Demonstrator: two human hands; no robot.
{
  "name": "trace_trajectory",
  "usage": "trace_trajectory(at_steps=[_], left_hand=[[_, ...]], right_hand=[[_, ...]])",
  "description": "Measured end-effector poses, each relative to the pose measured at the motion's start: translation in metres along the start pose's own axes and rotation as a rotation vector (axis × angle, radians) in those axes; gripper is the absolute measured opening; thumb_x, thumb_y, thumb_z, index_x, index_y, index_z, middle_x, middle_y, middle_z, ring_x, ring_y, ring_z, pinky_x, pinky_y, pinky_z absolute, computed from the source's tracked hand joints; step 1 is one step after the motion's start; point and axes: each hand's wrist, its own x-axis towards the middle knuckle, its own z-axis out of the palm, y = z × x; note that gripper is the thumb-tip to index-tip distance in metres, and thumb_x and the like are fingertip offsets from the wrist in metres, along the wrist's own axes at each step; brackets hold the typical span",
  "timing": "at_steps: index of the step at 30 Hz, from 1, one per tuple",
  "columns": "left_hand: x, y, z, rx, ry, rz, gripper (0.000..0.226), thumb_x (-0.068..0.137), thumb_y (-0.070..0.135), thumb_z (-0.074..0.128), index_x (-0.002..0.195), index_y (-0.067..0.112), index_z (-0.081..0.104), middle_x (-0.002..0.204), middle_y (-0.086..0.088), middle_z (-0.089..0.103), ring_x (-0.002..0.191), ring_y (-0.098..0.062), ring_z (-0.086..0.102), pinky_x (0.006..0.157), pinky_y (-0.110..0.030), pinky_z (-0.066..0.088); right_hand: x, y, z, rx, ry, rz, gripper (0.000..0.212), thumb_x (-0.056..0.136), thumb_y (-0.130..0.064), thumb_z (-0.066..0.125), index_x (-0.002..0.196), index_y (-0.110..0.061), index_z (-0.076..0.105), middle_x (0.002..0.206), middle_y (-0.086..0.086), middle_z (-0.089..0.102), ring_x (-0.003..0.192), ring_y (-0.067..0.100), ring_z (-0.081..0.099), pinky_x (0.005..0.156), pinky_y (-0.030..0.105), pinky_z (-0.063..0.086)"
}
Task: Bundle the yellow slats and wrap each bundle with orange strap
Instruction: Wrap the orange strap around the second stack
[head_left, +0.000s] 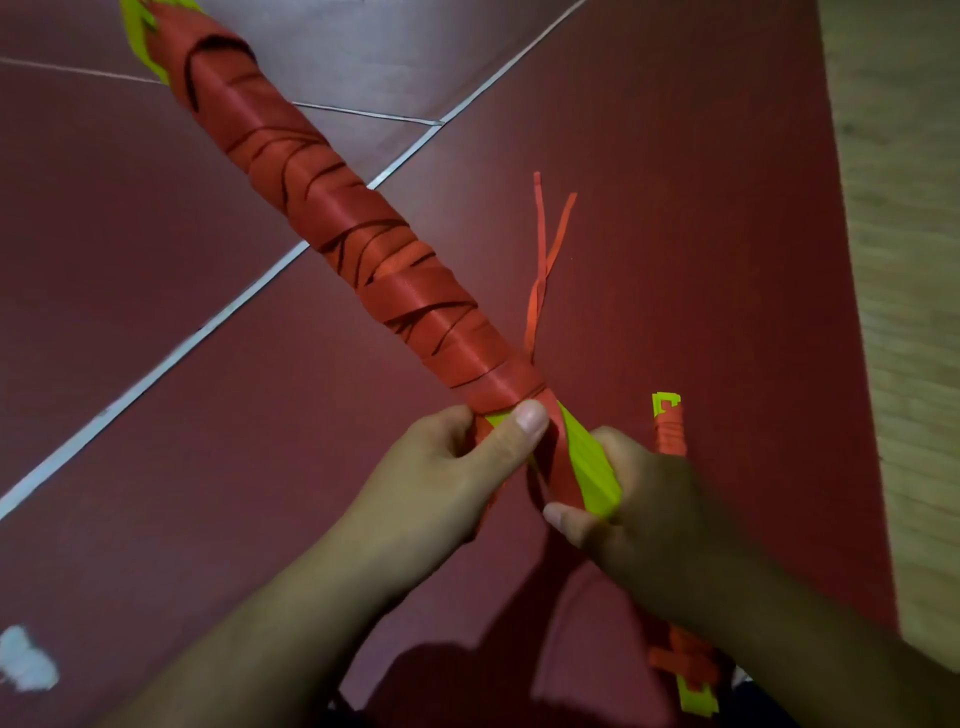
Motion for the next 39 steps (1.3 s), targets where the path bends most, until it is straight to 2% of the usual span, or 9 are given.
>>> trace_trajectory(at_steps=[5, 9, 14, 20, 23, 26, 29, 36, 39], left_hand=[[0.002, -0.005, 0.002, -0.127, 0.111, 0.02, 0.037, 0.074, 0.053, 0.066, 0.07, 0.017, 0.058, 0.045, 0.008, 0.031, 0.035, -0.008, 0.026, 0.038, -0.019, 0.023], [0.001, -0.005, -0.007, -0.2, -0.008, 0.083, 0.024, 0.083, 0.034, 0.064, 0.071, 0.014, 0.056, 0.048, 0.002, 0.029, 0.038, -0.011, 0.024, 0.038, -0.017, 0.023], [-0.001, -0.003, -0.015, -0.109, -0.252, 0.185, 0.026, 0.086, 0.034, 0.062, 0.06, 0.03, 0.063, 0.049, 0.01, 0.032, 0.041, -0.006, 0.024, 0.041, -0.019, 0.022], [0.007, -0.009, -0.026, -0.036, -0.278, 0.239, 0.045, 0.08, 0.064, 0.067, 0.064, 0.023, 0.057, 0.053, 0.0, 0.032, 0.048, -0.012, 0.029, 0.045, -0.024, 0.026], [0.01, -0.012, -0.024, 0.004, -0.23, 0.258, 0.054, 0.079, 0.068, 0.065, 0.088, 0.015, 0.063, 0.076, -0.029, 0.05, 0.067, -0.026, 0.049, 0.062, -0.032, 0.048], [0.009, -0.011, -0.018, 0.032, -0.203, 0.233, 0.041, 0.092, 0.049, 0.062, 0.11, 0.012, 0.065, 0.094, -0.016, 0.066, 0.084, -0.02, 0.061, 0.08, -0.036, 0.053], [0.008, -0.007, -0.01, 0.01, -0.159, 0.26, 0.024, 0.096, 0.044, 0.058, 0.093, 0.021, 0.062, 0.069, 0.016, 0.06, 0.063, 0.003, 0.053, 0.065, -0.019, 0.049], [0.003, -0.003, -0.009, -0.139, -0.122, 0.244, 0.027, 0.084, 0.03, 0.053, 0.075, 0.006, 0.048, 0.05, 0.007, 0.029, 0.039, -0.004, 0.024, 0.039, -0.012, 0.026], [0.002, -0.009, -0.014, -0.119, -0.196, 0.268, 0.024, 0.083, 0.039, 0.057, 0.075, 0.017, 0.06, 0.053, 0.003, 0.03, 0.042, -0.006, 0.024, 0.041, -0.014, 0.026]], right_hand=[[-0.009, -0.007, 0.01, -0.122, 0.052, -0.144, 0.04, 0.078, -0.053, 0.056, 0.111, -0.037, 0.043, 0.096, -0.013, 0.055, 0.088, 0.015, 0.057, 0.071, 0.035, 0.047], [0.005, -0.001, -0.012, 0.137, -0.207, -0.093, 0.049, 0.069, -0.047, 0.075, 0.11, -0.041, 0.049, 0.093, -0.016, 0.064, 0.082, 0.004, 0.062, 0.07, 0.026, 0.048], [0.006, 0.003, -0.019, 0.256, -0.439, -0.124, 0.041, 0.066, -0.039, 0.084, 0.096, -0.03, 0.058, 0.088, 0.002, 0.069, 0.08, 0.021, 0.068, 0.073, 0.046, 0.054], [-0.001, -0.003, -0.015, 0.165, -0.205, -0.134, 0.034, 0.069, -0.034, 0.082, 0.089, -0.025, 0.056, 0.068, -0.012, 0.061, 0.058, 0.006, 0.054, 0.054, 0.02, 0.041], [-0.002, -0.005, -0.015, 0.037, -0.071, -0.08, 0.044, 0.068, -0.046, 0.079, 0.101, -0.032, 0.054, 0.076, -0.011, 0.063, 0.071, 0.011, 0.06, 0.063, 0.031, 0.048], [-0.004, -0.006, -0.014, -0.001, 0.025, -0.039, 0.045, 0.069, -0.05, 0.075, 0.103, -0.033, 0.051, 0.084, -0.007, 0.065, 0.083, 0.022, 0.064, 0.068, 0.037, 0.049], [-0.004, -0.006, -0.008, -0.02, 0.06, -0.025, 0.046, 0.068, -0.053, 0.074, 0.101, -0.034, 0.047, 0.081, -0.009, 0.06, 0.085, 0.025, 0.063, 0.067, 0.035, 0.047], [0.004, 0.0, -0.025, 0.131, -0.183, -0.066, 0.05, 0.06, -0.062, 0.075, 0.095, -0.035, 0.053, 0.078, -0.012, 0.064, 0.064, 0.005, 0.058, 0.057, 0.024, 0.044], [0.006, 0.001, -0.036, 0.359, -0.446, -0.036, 0.041, 0.07, -0.037, 0.086, 0.101, -0.024, 0.063, 0.084, 0.005, 0.07, 0.074, 0.026, 0.066, 0.063, 0.038, 0.051]])
